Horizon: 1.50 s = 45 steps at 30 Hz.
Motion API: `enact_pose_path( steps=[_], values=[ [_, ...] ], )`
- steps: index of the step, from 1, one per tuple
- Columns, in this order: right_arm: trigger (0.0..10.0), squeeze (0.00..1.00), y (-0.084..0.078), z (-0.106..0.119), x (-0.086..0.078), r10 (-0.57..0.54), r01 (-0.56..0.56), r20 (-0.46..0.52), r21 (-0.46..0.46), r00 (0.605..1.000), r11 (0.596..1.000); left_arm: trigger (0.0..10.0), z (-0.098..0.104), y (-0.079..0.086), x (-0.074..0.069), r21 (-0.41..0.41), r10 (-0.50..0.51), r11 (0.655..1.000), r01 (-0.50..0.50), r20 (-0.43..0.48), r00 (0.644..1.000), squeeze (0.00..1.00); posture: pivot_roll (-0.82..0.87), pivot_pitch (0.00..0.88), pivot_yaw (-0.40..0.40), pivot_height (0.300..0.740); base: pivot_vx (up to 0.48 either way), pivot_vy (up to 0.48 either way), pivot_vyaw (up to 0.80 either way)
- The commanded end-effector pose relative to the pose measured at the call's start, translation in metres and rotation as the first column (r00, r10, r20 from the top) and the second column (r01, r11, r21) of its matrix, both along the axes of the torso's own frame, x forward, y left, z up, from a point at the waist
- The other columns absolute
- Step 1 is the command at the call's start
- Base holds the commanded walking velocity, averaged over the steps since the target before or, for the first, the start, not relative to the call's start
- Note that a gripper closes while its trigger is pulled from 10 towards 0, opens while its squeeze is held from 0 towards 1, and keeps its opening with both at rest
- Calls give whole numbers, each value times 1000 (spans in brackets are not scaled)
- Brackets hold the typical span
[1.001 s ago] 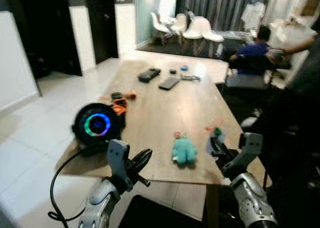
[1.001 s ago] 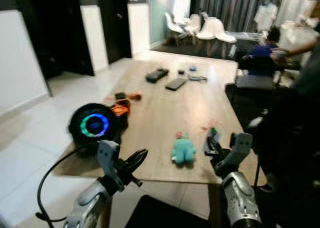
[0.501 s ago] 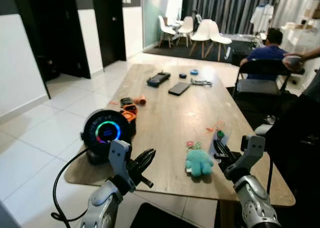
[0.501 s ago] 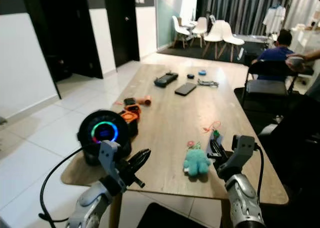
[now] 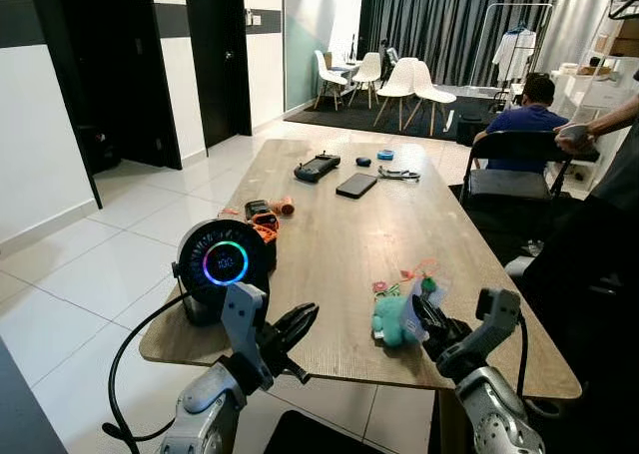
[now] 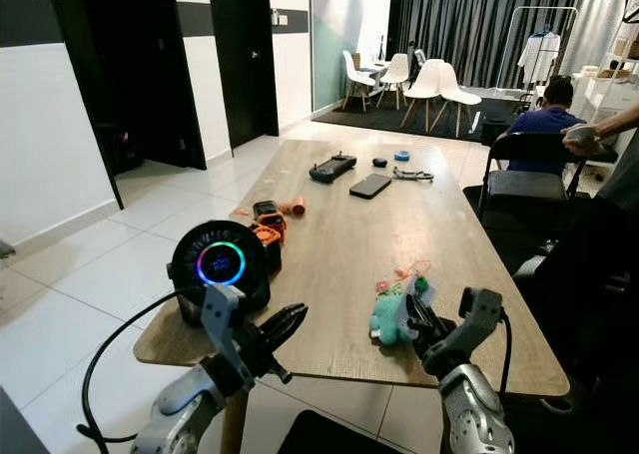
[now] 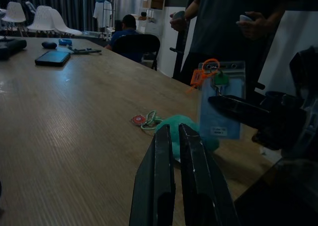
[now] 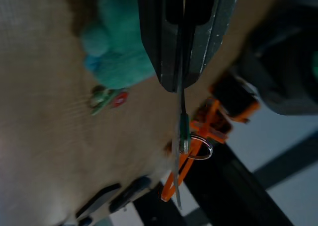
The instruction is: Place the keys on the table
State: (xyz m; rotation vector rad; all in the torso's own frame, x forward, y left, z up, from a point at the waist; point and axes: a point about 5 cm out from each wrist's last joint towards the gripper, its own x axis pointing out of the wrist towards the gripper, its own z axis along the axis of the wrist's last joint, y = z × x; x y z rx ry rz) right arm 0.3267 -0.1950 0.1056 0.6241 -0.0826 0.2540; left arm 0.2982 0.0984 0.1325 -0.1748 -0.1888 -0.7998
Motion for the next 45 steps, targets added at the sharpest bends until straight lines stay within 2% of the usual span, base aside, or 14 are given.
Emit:
enact_pose_path(
  steps=[1, 3, 4, 6, 9, 15, 19, 30, 35, 38, 41, 45],
  values=[
    [10000, 0, -2, 2, -4, 16, -17, 19, 75, 1000, 997, 10000, -1, 0, -3, -3, -30, 1000, 30, -15, 999, 0, 16, 41, -5, 740, 0, 0, 0],
    [10000, 0, -2, 3, -6, 25, -27, 21, 97, 999, 995, 10000, -1, -1, -4, -8, -36, 999, 36, -18, 999, 0, 16, 41, -5, 740, 0, 0, 0],
    [10000, 0, 0, 4, -12, 63, -68, 34, 162, 997, 985, 10000, -1, -2, -5, -8, -59, 998, 59, -23, 998, 0, 16, 40, -7, 740, 0, 0, 0],
    [10000, 0, 0, 4, -13, 73, -79, 38, 176, 997, 981, 10000, -1, -2, -5, -7, -64, 998, 64, -24, 998, 0, 16, 40, -7, 740, 0, 0, 0],
    [10000, 0, 4, 0, -25, 138, -143, 40, 223, 990, 964, 10000, -1, -3, -7, -10, -77, 997, 77, -28, 997, 0, 14, 37, -6, 740, 0, 0, 0],
    [10000, 0, 7, -14, -34, 179, -165, -30, 260, 983, 951, 10000, -2, -5, -8, 10, -99, 995, 99, -32, 995, 0, 12, 34, -3, 740, 0, 0, 0],
    [10000, 0, 11, -21, -41, 250, -217, -81, 289, 965, 933, 10000, -2, -6, -10, 17, -121, 992, 122, -40, 992, 0, 12, 28, 2, 740, 0, 0, 0],
    [10000, 0, 6, -16, -34, 259, -212, -81, 375, 962, 903, 10000, -1, -7, -11, 28, -140, 990, 141, -37, 989, 0, 16, 23, 1, 740, 0, 0, 0],
    [10000, 0, 5, -14, -43, 302, -267, -53, 343, 952, 901, 10000, 0, -7, -12, 30, -146, 989, 147, -35, 989, 0, 17, 26, -3, 740, 0, 0, 0],
    [10000, 0, 3, -14, -46, 300, -264, -52, 348, 953, 900, 10000, 0, -7, -12, 30, -147, 988, 148, -35, 988, 0, 17, 28, -4, 740, 0, 0, 0],
    [10000, 0, -18, -21, -54, 171, -129, -64, 420, 983, 898, 10000, -1, -6, -13, 32, -153, 987, 155, -39, 987, 0, 10, 32, 1, 740, 0, 0, 0],
    [10000, 0, -29, -23, -59, 99, -59, -65, 448, 993, 892, 10000, -1, -7, -13, 32, -158, 987, 159, -40, 987, 0, 10, 32, 1, 740, 0, 0, 0]
  ],
)
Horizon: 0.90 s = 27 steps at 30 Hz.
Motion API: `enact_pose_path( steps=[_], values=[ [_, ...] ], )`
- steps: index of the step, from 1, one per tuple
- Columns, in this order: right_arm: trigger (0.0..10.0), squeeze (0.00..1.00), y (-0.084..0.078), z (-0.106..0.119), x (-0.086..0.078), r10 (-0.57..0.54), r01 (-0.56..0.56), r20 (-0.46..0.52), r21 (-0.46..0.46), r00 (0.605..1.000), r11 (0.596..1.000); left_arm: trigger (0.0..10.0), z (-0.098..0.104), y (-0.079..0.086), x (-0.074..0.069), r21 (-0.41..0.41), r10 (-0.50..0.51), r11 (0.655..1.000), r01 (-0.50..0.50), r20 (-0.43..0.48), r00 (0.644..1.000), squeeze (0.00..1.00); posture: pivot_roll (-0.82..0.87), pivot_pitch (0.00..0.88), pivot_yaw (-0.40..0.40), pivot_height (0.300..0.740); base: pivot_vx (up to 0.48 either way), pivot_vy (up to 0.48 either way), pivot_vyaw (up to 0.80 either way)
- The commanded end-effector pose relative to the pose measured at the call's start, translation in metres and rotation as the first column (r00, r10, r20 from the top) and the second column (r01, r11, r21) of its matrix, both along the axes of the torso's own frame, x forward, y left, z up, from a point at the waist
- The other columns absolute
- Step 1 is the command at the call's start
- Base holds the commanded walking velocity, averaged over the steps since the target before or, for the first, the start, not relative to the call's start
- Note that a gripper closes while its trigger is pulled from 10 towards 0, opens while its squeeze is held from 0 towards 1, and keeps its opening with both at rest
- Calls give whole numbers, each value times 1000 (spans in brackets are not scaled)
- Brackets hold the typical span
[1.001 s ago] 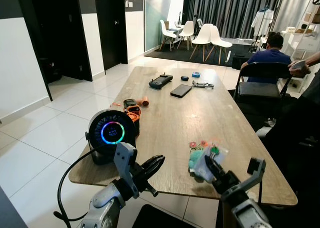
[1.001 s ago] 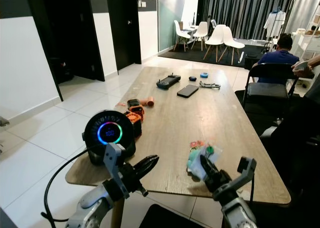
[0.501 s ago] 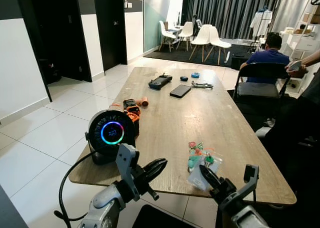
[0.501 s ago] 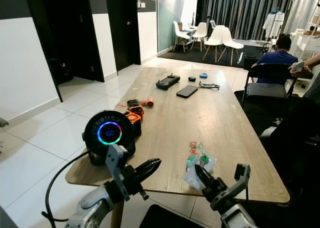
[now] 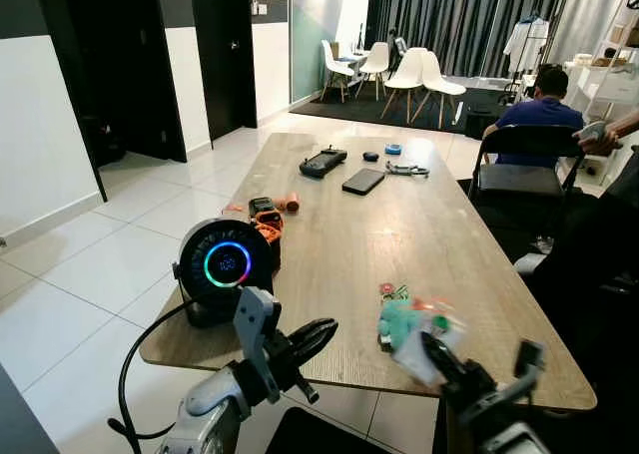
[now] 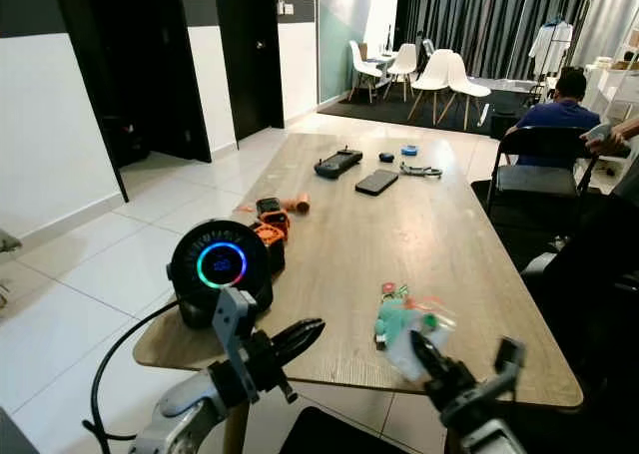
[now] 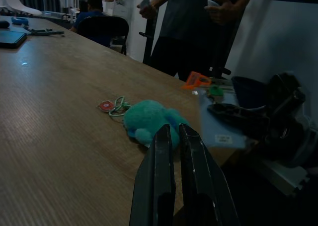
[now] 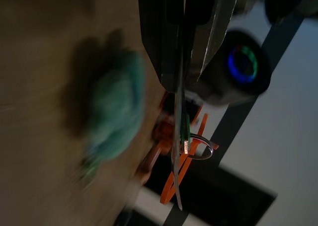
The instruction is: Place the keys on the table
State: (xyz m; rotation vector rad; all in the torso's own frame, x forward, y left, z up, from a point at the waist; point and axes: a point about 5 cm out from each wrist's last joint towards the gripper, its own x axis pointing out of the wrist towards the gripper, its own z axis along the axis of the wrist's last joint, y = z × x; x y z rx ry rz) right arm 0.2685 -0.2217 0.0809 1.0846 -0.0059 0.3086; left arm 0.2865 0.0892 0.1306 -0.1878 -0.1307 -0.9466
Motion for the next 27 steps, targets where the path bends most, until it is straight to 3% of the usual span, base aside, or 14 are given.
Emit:
enact_pose_path(
  steps=[1, 2, 11, 21, 24, 27],
  values=[
    [10000, 0, -2, 1, -1, -27, 27, 9, 17, 1000, 999, 10000, 1, 2, -1, 15, -9, 1000, 9, 4, 1000, 0, 10, 32, 1, 740, 0, 0, 0],
    [10000, 0, -14, 0, -4, -120, 120, -3, -9, 993, 993, 10000, 1, 2, -1, 17, -12, 1000, 12, 3, 1000, 0, 4, 40, 10, 740, 0, 0, 0],
    [10000, 0, -40, 1, 1, -288, 286, -22, -79, 957, 955, 10000, 1, 0, 1, 30, -14, 999, 14, 4, 1000, 0, 0, 44, 22, 740, 0, 0, 0],
    [10000, 0, -31, 14, 38, -264, 259, -32, -112, 964, 959, 10000, 2, 1, 3, 37, -11, 999, 10, 8, 1000, 0, 3, 57, 27, 740, 0, 0, 0],
    [10000, 0, -24, 17, 48, -224, 219, -25, -121, 974, 968, 10000, 3, 1, 3, 36, -11, 999, 11, 8, 1000, 0, 7, 64, 25, 740, 0, 0, 0],
    [10000, 0, -5, 21, 57, -105, 101, -17, -153, 994, 983, 10000, 3, 2, 1, 37, -16, 999, 16, 9, 1000, 0, 16, 65, 12, 740, 0, 0, 0]
  ],
)
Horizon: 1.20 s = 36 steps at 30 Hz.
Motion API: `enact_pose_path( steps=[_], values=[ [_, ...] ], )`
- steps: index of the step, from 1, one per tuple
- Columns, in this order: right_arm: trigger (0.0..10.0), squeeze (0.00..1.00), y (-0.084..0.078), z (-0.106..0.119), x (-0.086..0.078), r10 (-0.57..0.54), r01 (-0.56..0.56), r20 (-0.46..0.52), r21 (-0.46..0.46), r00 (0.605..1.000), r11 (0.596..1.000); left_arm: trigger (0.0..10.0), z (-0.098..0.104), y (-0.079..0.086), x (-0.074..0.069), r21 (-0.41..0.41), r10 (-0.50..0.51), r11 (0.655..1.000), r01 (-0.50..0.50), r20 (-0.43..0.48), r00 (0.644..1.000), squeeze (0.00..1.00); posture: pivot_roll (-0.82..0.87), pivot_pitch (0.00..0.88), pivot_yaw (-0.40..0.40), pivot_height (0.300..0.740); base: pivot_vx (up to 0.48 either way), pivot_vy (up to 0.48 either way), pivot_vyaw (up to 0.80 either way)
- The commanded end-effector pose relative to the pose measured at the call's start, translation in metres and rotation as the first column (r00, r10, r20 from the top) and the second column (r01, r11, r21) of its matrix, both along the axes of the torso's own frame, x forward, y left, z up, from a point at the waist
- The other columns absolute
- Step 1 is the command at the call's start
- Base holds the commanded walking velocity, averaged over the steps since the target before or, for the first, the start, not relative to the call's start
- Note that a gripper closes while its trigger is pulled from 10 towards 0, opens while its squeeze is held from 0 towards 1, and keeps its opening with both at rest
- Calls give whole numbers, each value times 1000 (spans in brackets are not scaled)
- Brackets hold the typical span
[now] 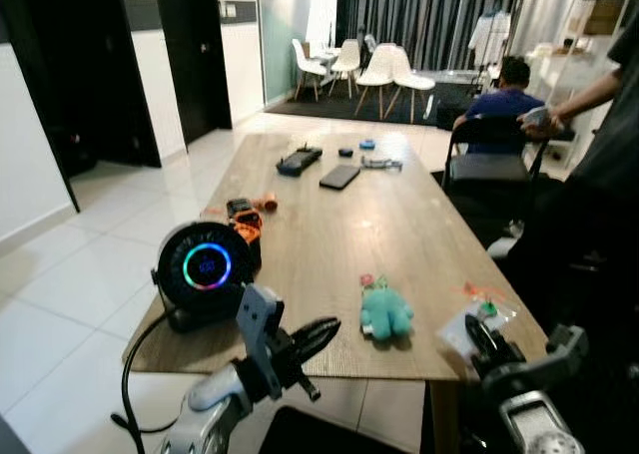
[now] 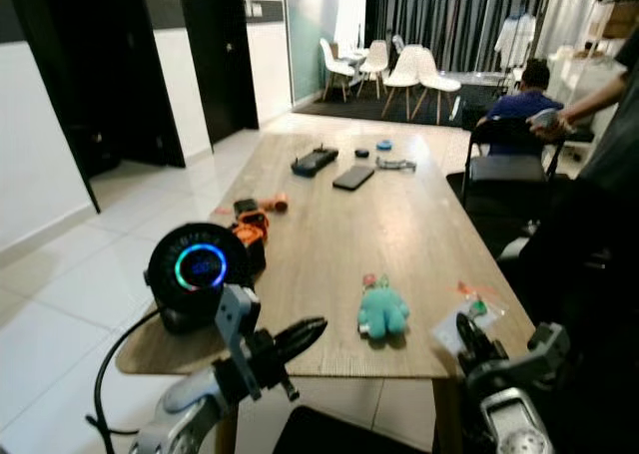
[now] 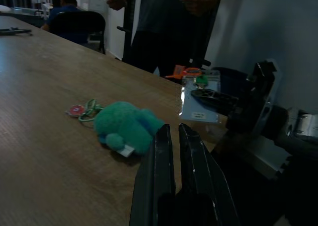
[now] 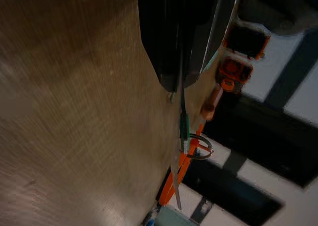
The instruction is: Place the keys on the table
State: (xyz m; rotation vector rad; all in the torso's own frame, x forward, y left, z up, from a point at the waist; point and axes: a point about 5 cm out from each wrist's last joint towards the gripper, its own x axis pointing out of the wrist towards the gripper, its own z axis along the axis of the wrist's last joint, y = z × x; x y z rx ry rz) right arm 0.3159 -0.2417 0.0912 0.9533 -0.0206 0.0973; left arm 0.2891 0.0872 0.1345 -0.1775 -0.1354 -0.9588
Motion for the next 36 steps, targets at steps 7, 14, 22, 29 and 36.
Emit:
enact_pose_path(
  steps=[7, 14, 22, 29, 36],
  values=[
    [10000, 0, 22, 3, 8, 111, -110, 34, -9, 993, 994, 10000, -2, 5, -3, 36, 0, 999, 0, 0, 1000, 0, 16, 65, 12, 740, 0, 0, 0],
    [10000, 0, 37, -4, -2, 225, -223, 33, -43, 974, 974, 10000, -3, 5, -5, 49, -23, 999, 24, -6, 1000, 0, 20, 63, 12, 740, 0, 0, 0],
    [10000, 0, 62, -21, -25, 420, -413, -5, -199, 907, 889, 10000, -6, 2, -9, 78, -76, 994, 77, -14, 997, 0, 19, 60, 18, 740, 0, 0, 0],
    [10000, 0, 67, -16, -33, 472, -456, 34, -207, 881, 866, 10000, -6, 1, -11, 81, -90, 993, 91, -16, 996, 0, 18, 55, 15, 740, 0, 0, 0],
    [10000, 0, 69, -5, -42, 492, -464, 116, -204, 863, 862, 10000, -6, 0, -13, 79, -109, 991, 110, -20, 994, 0, 14, 52, 15, 740, 0, 0, 0]
  ],
)
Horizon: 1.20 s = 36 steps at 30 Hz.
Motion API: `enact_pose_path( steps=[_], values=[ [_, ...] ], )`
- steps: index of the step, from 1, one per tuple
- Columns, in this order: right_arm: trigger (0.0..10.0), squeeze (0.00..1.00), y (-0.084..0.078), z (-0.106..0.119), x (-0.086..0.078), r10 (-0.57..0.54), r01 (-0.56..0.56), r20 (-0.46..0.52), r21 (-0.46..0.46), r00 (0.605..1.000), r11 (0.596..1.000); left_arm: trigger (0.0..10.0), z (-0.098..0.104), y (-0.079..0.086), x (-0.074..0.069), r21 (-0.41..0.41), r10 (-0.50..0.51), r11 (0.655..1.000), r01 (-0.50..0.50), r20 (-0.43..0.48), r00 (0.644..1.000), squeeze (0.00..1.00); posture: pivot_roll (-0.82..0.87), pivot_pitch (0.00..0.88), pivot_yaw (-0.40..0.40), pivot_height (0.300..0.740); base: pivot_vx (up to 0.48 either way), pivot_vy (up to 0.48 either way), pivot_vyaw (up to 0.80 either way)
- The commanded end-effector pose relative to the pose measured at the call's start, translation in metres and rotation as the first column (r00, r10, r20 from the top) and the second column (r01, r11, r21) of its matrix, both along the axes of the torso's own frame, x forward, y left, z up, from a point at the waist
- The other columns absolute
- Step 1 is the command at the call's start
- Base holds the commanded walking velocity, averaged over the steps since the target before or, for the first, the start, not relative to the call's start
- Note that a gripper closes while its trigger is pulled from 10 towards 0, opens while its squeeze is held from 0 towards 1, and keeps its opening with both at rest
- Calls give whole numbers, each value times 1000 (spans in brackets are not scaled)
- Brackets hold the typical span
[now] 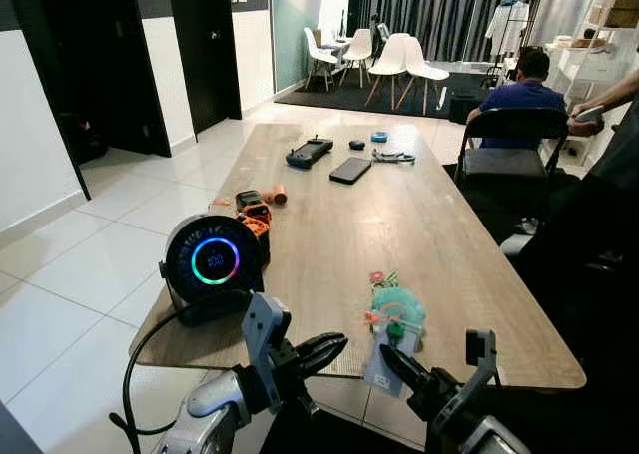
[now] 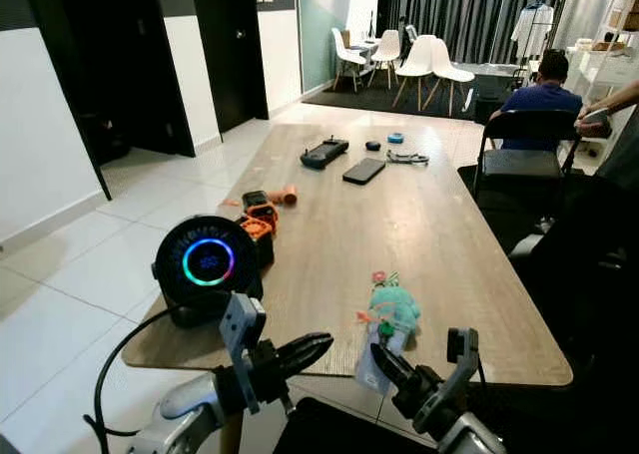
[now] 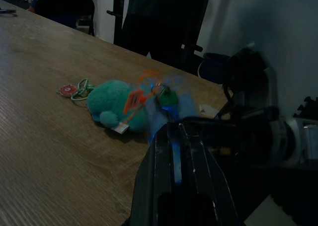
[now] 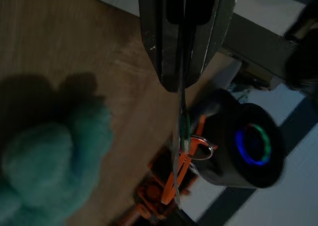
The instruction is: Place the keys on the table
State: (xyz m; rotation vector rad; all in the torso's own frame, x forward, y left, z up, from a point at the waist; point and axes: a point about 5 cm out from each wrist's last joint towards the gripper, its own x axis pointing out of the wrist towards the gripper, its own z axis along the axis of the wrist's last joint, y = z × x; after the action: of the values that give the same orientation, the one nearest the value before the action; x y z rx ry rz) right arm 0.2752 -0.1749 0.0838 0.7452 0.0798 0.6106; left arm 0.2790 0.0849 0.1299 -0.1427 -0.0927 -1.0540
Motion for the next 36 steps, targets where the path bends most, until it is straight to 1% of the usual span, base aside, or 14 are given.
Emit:
enact_pose_path(
  steps=[1, 5, 9, 15, 16, 19, 23, 27, 28, 29, 30, 31, 34, 36],
  values=[
    [10000, 0, 3, 5, -4, 39, -39, 19, 24, 999, 999, 10000, -2, 2, -3, 31, -24, 999, 24, -6, 1000, 0, 14, 51, 15, 740, 0, 0, 0],
    [10000, 0, 8, 6, -9, 99, -100, 21, 18, 995, 995, 10000, -2, 2, -4, 33, -35, 999, 35, -8, 999, 0, 14, 50, 15, 740, 0, 0, 0],
    [10000, 0, 16, 3, -25, 233, -233, 1, -24, 972, 972, 10000, -2, 1, -5, 36, -42, 998, 42, -9, 999, 0, 13, 50, 14, 740, 0, 0, 0],
    [10000, 0, 16, 13, -32, 243, -243, 28, 5, 970, 970, 10000, -2, 1, -5, 37, -45, 998, 45, -10, 999, 0, 13, 51, 12, 740, 0, 0, 0],
    [10000, 0, 7, 20, -27, 131, -133, 58, 36, 990, 990, 10000, -2, 1, -6, 37, -46, 998, 46, -12, 999, 0, 12, 53, 12, 740, 0, 0, 0],
    [10000, 0, -8, 27, -18, -40, 34, 78, 82, 996, 996, 10000, -3, 2, -7, 37, -48, 998, 49, -16, 999, 0, 10, 55, 16, 740, 0, 0, 0],
    [10000, 0, -15, 32, -16, -100, 91, 88, 94, 991, 991, 10000, -3, 1, -7, 38, -52, 998, 53, -18, 998, 0, 8, 53, 19, 740, 0, 0, 0],
    [10000, 0, -24, 35, -12, -203, 194, 80, 103, 976, 976, 10000, -2, 1, -6, 39, -55, 998, 56, -18, 998, 0, 8, 51, 20, 740, 0, 0, 0],
    [10000, 0, -27, 36, -11, -235, 226, 73, 107, 969, 968, 10000, -2, 1, -6, 40, -55, 998, 56, -18, 998, 0, 8, 51, 20, 740, 0, 0, 0],
    [10000, 0, -40, 34, -7, -334, 327, 41, 131, 942, 936, 10000, -2, 0, -6, 40, -57, 998, 58, -17, 998, 0, 9, 49, 22, 740, 0, 0, 0],
    [10000, 0, -40, 34, -7, -334, 327, 41, 131, 942, 936, 10000, -2, 0, -6, 40, -57, 998, 58, -17, 998, 0, 9, 49, 22, 740, 0, 0, 0],
    [10000, 0, -48, 33, -5, -396, 389, 12, 153, 918, 908, 10000, -2, 0, -5, 41, -59, 997, 60, -17, 998, 0, 9, 49, 24, 740, 0, 0, 0],
    [10000, 0, -51, 33, -4, -418, 412, -1, 163, 909, 896, 10000, -2, 0, -5, 41, -60, 997, 60, -18, 998, 0, 9, 49, 24, 740, 0, 0, 0],
    [10000, 0, -60, 31, 0, -477, 478, -47, 156, 878, 864, 10000, -1, 0, -5, 43, -63, 997, 63, -19, 998, 0, 8, 49, 28, 740, 0, 0, 0]
  ],
)
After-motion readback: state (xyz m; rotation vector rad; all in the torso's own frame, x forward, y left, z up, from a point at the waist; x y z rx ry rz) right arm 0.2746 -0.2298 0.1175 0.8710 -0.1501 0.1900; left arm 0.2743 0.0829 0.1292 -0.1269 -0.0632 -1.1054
